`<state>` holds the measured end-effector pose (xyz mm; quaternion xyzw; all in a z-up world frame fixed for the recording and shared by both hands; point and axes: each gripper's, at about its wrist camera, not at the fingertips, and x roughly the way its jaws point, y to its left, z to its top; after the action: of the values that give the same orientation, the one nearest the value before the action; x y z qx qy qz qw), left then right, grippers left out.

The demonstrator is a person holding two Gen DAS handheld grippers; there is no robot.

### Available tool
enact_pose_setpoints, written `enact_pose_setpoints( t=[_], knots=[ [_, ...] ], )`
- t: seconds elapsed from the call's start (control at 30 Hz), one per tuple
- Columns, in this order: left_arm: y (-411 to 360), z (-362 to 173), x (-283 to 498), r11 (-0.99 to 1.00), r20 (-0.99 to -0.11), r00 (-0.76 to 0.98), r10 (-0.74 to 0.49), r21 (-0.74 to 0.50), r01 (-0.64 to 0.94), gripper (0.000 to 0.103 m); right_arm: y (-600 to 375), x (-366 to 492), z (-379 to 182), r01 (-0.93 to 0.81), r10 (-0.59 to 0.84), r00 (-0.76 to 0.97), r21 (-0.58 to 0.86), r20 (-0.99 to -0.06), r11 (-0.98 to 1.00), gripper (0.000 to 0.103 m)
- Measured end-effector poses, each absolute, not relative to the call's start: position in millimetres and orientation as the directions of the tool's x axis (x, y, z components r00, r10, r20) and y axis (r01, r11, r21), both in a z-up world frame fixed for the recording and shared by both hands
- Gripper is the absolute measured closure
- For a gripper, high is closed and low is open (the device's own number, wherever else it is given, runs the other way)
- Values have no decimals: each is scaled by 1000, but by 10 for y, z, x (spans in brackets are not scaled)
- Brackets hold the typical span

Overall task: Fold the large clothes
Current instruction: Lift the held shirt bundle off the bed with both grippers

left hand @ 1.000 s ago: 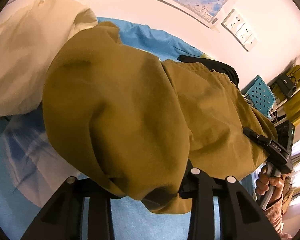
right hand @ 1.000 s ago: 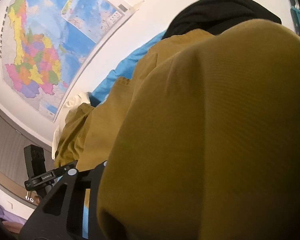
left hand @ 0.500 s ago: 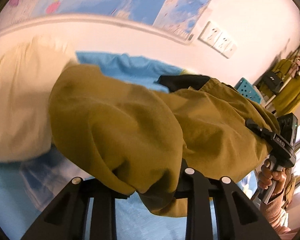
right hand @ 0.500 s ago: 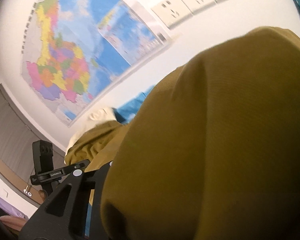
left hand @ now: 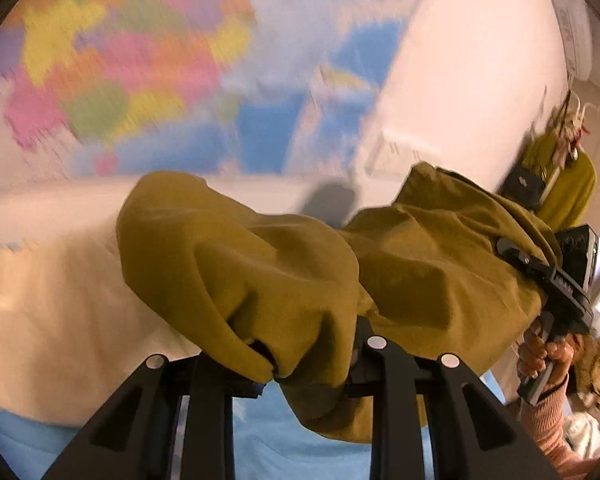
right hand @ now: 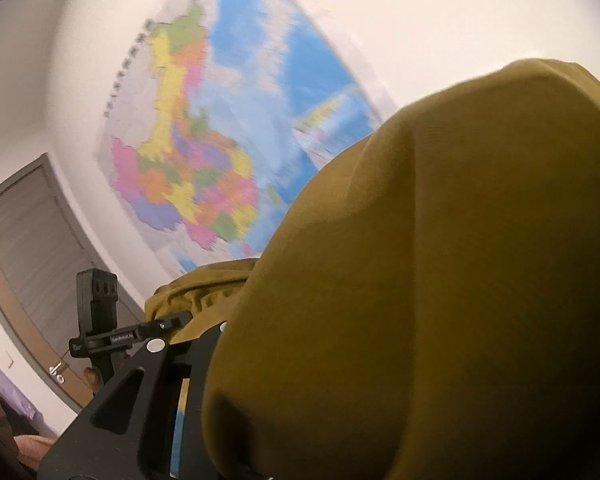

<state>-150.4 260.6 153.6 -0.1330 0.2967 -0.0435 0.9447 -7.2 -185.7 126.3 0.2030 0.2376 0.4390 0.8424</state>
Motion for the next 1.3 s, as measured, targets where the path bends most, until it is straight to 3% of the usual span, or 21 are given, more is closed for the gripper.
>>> enact_pose_setpoints(
  t=[0.27,0.57,0.8,0.97,1.1,1.17,1.2,1.3],
  knots=[
    [3546,2189,-1914,965,-443,894,69,-196,-172,79,-764,86,1752,-776,914,379,489,-143,398,77],
    [4964,2166,-2224,896,-413,859,304,-183,-405,79,804,147,1579,-832,956,228,474,-183,289,77],
    [6024,1766,-2397,798,-405,817,410,-274,-536,79,1750,-81,989,-855,953,104,464,-285,233,77],
    [6556,853,-2552,726,-497,776,388,-353,-589,77,2095,-248,309,-840,906,-8,494,-423,223,76],
    [6614,448,-2760,700,-514,761,397,-367,-613,61,2048,-311,-19,-824,872,-53,514,-486,236,70],
    [6620,412,-2862,697,-516,762,392,-373,-612,59,1947,-342,-24,-827,865,-58,510,-498,239,58],
    [6629,388,-2899,692,-528,753,393,-369,-621,56,1858,-356,-14,-826,866,-66,514,-495,231,45],
    [6644,273,-2995,682,-565,732,380,-364,-635,50,1570,-389,-15,-828,860,-84,516,-504,221,40]
  ],
)
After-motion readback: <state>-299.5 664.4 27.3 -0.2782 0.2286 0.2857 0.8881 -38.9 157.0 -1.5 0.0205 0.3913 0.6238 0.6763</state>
